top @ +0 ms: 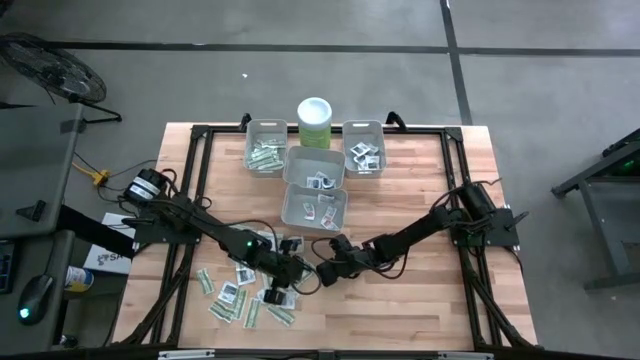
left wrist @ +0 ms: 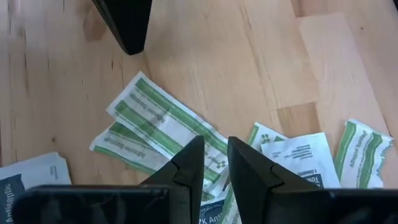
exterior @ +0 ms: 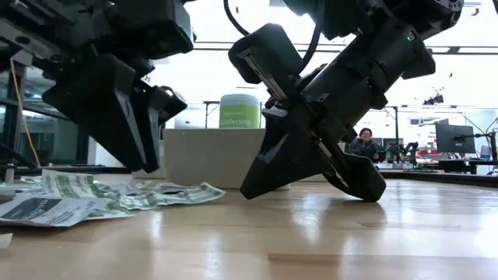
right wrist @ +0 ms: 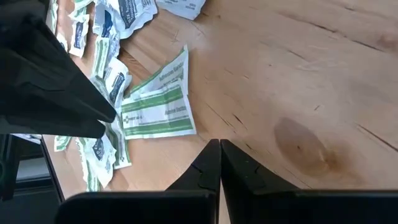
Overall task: Pick & Place First Aid Supplies
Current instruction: Put the bandage pack into the left bin
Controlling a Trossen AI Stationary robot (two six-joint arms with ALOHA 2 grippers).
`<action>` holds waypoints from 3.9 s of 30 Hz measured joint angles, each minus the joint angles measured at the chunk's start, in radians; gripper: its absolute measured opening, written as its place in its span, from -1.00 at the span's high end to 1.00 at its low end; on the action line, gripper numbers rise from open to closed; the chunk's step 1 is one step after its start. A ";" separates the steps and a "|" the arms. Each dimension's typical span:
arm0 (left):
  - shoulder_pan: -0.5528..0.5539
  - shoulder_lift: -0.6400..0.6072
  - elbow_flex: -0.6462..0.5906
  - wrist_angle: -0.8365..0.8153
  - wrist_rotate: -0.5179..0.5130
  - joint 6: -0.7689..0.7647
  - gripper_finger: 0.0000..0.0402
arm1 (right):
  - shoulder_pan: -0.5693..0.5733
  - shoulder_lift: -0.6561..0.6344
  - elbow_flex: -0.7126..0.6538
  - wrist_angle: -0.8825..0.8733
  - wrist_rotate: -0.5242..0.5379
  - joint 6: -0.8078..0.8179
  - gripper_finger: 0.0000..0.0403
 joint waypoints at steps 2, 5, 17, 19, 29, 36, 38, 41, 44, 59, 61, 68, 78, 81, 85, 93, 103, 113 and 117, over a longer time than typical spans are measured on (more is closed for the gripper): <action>0.000 0.000 0.000 0.002 -0.012 0.000 0.64 | 0.000 0.000 0.000 0.000 0.000 0.000 1.00; 0.000 0.000 0.000 -0.015 -0.027 -0.003 0.64 | 0.001 0.000 0.000 -0.002 -0.015 0.000 0.96; 0.000 0.073 0.006 -0.026 -0.031 -0.057 0.64 | 0.007 0.000 0.000 0.025 -0.020 0.005 0.53; 0.000 0.086 0.007 -0.015 -0.048 -0.060 0.64 | 0.013 0.000 0.000 0.028 -0.011 0.005 0.47; 0.000 0.101 0.005 0.053 -0.082 -0.058 0.64 | 0.032 0.001 0.000 0.028 0.066 0.027 0.41; 0.000 0.101 0.004 0.053 -0.083 -0.060 0.64 | 0.026 0.002 -0.001 0.039 0.079 0.025 0.41; 0.000 0.101 0.004 0.053 -0.083 -0.061 0.64 | 0.026 0.002 -0.001 0.048 0.082 0.022 0.41; 0.000 0.101 0.004 0.053 -0.084 -0.071 0.64 | 0.026 0.002 -0.001 0.061 0.079 0.021 0.41; 0.000 0.101 0.004 0.053 -0.085 -0.079 0.64 | 0.025 0.002 -0.001 0.060 0.074 0.019 0.41; 0.000 0.101 0.003 0.054 -0.085 -0.087 0.64 | 0.005 0.002 -0.001 0.061 0.055 0.000 0.46; 0.000 0.101 0.003 0.054 -0.085 -0.087 0.64 | 0.005 0.002 -0.001 0.061 0.048 0.000 0.51; 0.000 0.101 0.003 0.054 -0.085 -0.087 0.64 | -0.001 0.002 -0.001 0.061 0.044 -0.008 0.75; 0.000 0.101 0.003 0.054 -0.085 -0.087 0.64 | -0.002 0.002 -0.001 0.078 0.023 -0.026 0.99; 0.000 0.101 0.002 0.061 -0.084 -0.086 0.64 | -0.002 0.002 -0.001 0.078 0.013 -0.026 0.99; 0.000 0.102 0.003 0.070 -0.097 -0.085 0.64 | -0.002 0.002 -0.001 0.076 0.011 -0.024 1.00; 0.000 0.102 0.068 -0.019 -0.085 -0.035 0.64 | -0.002 0.001 -0.001 0.040 0.010 -0.014 1.00; 0.000 0.102 0.187 -0.233 -0.117 0.005 0.64 | -0.002 0.000 0.000 0.021 0.012 0.000 1.00; 0.000 0.080 0.255 -0.462 -0.185 -0.004 0.64 | 0.003 -0.034 0.000 0.024 0.007 -0.034 1.00; 0.000 0.037 0.255 -0.484 -0.231 -0.020 0.64 | 0.003 -0.085 0.000 -0.028 0.015 -0.078 1.00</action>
